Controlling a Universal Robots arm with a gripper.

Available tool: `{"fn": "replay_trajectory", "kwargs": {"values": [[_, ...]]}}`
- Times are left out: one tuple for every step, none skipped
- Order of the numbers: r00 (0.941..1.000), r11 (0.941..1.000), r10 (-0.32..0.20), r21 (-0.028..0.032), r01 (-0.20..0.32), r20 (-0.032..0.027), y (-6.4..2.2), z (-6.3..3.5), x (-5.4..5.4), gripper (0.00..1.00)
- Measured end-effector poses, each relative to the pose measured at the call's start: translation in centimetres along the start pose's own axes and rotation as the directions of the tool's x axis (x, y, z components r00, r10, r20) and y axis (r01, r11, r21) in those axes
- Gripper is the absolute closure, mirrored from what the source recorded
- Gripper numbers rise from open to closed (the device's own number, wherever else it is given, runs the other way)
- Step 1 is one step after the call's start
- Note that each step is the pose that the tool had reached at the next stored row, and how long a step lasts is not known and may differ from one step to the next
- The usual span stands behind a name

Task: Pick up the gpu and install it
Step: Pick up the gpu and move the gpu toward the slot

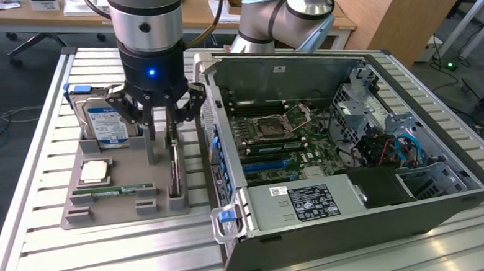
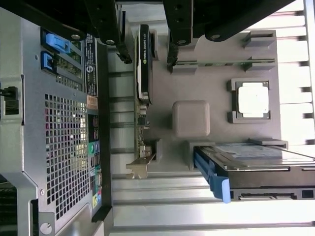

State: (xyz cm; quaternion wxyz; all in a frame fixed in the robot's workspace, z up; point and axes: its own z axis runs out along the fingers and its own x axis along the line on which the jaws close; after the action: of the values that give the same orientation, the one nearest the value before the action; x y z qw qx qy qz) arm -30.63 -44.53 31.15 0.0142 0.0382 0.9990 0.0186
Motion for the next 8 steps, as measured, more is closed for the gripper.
{"fn": "replay_trajectory", "kwargs": {"values": [[1.0, 1.0, 0.0, 0.0, 0.0, 0.0001, 0.0, 0.07, 0.0, 0.58], [1.0, 1.0, 0.0, 0.0, 0.0, 0.0, 0.0, 0.13, 0.0, 0.58], [1.0, 1.0, 0.0, 0.0001, 0.0, 0.0, -0.01, 0.16, 0.0, 0.58], [1.0, 1.0, 0.0, 0.0002, 0.0, -0.0001, -0.01, 0.17, 0.01, 0.58], [1.0, 1.0, 0.0, 0.0002, 0.0, -0.0002, -0.01, 0.17, 0.01, 0.58], [1.0, 1.0, 0.0, 0.0002, 0.0, -0.0001, -0.01, 0.18, 0.01, 0.58], [1.0, 1.0, 0.0, 0.0001, 0.0, 0.0, -0.01, 0.18, 0.01, 0.58], [1.0, 1.0, 0.0, 0.0001, 0.0, 0.0, -0.01, 0.18, 0.01, 0.58]]}}
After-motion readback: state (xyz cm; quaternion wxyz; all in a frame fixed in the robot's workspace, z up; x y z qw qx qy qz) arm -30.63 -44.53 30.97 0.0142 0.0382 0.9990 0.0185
